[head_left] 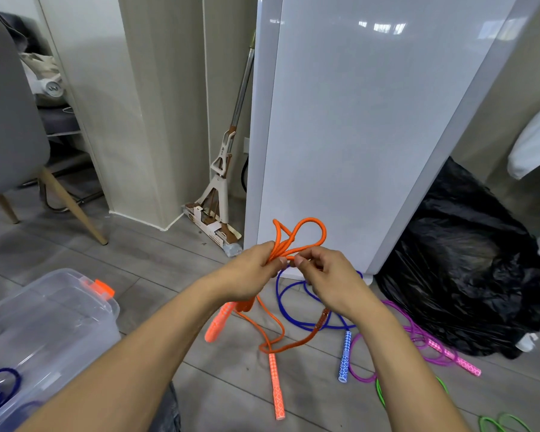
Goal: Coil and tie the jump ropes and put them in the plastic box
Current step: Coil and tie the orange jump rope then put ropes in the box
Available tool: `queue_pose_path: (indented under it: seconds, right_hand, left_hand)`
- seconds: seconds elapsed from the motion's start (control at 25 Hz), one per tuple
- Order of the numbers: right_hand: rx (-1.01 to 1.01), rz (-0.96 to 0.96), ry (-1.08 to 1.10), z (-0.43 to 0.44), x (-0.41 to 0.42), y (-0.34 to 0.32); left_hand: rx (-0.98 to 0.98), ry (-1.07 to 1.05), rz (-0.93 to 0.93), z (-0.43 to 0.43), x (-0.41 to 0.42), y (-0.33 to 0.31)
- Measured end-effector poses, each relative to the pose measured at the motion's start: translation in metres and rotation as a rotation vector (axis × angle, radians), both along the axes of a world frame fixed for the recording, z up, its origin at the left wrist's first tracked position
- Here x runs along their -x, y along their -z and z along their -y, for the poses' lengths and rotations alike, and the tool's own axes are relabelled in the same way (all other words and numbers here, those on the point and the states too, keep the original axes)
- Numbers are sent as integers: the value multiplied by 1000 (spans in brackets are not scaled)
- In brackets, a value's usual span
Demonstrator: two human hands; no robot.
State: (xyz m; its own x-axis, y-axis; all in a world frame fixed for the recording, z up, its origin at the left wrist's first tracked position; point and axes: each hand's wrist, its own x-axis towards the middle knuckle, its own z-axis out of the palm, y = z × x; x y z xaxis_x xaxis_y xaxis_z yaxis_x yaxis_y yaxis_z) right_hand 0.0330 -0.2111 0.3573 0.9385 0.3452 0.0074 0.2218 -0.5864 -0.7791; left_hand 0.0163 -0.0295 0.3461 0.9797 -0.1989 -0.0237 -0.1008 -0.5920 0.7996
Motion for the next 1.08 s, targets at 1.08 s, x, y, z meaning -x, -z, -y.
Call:
queue_pose_path:
  seconds: [1.08]
  right_hand:
    - [-307,-19,93,-7,4,-8]
  left_hand:
    - [831,-588,-98,-6,-22,9]
